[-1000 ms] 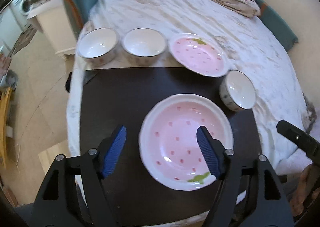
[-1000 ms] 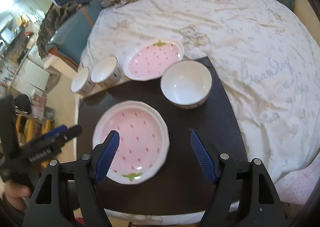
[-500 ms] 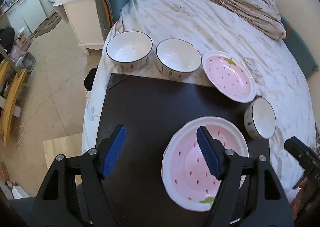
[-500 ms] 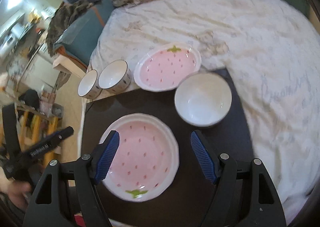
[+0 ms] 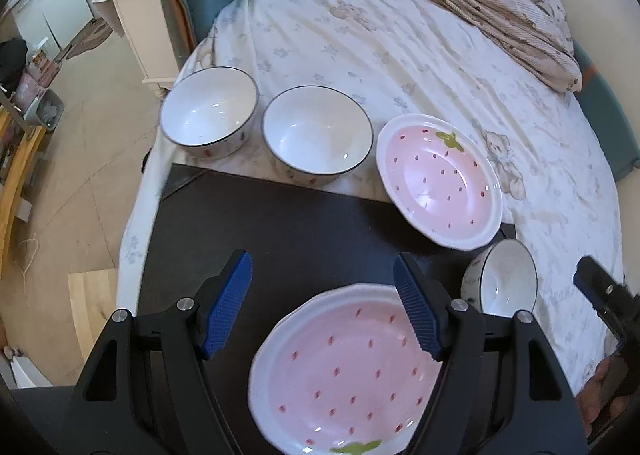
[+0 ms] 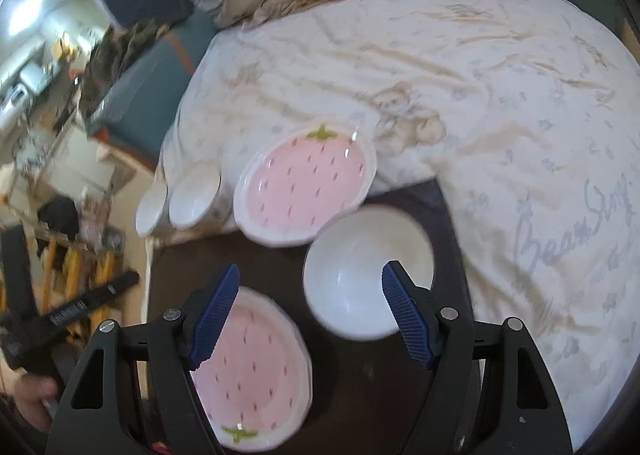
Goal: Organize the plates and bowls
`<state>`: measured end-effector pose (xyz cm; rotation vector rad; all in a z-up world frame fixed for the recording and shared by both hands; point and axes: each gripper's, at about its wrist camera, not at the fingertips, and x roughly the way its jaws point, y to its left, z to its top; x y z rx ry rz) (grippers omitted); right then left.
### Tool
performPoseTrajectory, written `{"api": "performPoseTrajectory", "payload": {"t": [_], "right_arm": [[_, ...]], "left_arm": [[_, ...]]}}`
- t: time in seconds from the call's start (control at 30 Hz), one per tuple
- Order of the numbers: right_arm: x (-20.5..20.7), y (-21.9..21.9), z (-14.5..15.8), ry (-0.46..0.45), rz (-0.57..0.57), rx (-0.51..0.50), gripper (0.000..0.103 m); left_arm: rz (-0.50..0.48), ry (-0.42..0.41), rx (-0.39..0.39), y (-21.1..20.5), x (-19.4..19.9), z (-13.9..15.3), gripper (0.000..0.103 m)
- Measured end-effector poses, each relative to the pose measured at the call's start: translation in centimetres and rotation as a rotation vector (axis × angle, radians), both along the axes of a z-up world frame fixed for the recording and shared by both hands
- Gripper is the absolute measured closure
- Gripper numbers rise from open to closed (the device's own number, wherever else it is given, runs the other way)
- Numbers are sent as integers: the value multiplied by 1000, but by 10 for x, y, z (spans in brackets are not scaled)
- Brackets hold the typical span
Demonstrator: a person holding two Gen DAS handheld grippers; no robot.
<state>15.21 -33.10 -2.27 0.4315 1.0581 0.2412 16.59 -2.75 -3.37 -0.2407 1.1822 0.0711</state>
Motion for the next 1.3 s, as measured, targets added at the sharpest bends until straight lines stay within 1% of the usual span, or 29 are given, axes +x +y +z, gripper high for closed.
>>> {"api": "performPoseTrajectory", "payload": {"t": [0.1, 0.2, 0.4, 0.5, 0.57, 0.7, 0.73, 0.8, 0.83, 0.93, 0.97, 1.0, 1.03, 1.1, 1.17, 1.2, 1.23, 1.27, 1.3], "right_arm": [[20, -10, -1, -12, -9, 1, 26], [42, -23, -9, -8, -38, -45, 26], [73, -46, -28, 20, -70, -37, 28], [85, -57, -40, 43, -86, -9, 30], [92, -66, -49, 70, -110, 10, 31], [105, -92, -72, 141, -198, 121, 33], [107, -96, -79, 158, -207, 151, 35], [112, -99, -89, 189, -205, 187, 38], [115, -98, -95, 208, -196, 201, 42], [123, -91, -109, 249, -145, 261, 50], [125, -86, -113, 261, -124, 272, 52], [127, -82, -115, 267, -110, 275, 58], [130, -76, -118, 274, -90, 272, 61], [134, -66, -123, 287, -62, 264, 61], [139, -55, -131, 317, -37, 278, 61], [142, -48, -136, 337, -16, 277, 64], [142, -44, -139, 347, -3, 271, 71], [144, -38, -142, 359, 19, 260, 74], [145, -33, -144, 362, 35, 250, 80]], "left_arm": [[0, 12, 0, -11, 15, -4, 33], [-16, 32, -12, -24, 30, -12, 33], [-51, 69, -64, -49, 55, -30, 33], [-67, 91, -73, -56, 66, -39, 33], [-73, 113, -100, -60, 73, -47, 33], [-38, 140, -153, -59, 84, -60, 33], [-38, 147, -165, -60, 87, -64, 34], [-48, 164, -176, -63, 91, -71, 39], [-46, 171, -175, -64, 94, -74, 40], [-5, 176, -170, -57, 98, -81, 41], [10, 184, -180, -54, 99, -84, 46], [23, 198, -196, -51, 100, -89, 52], [31, 210, -212, -49, 101, -93, 54], [41, 239, -250, -47, 102, -100, 61], [53, 244, -263, -45, 103, -104, 66], [56, 242, -265, -44, 104, -105, 66], [59, 243, -269, -44, 105, -107, 66], [62, 249, -274, -44, 106, -110, 69], [63, 260, -282, -44, 107, -113, 72]]}}
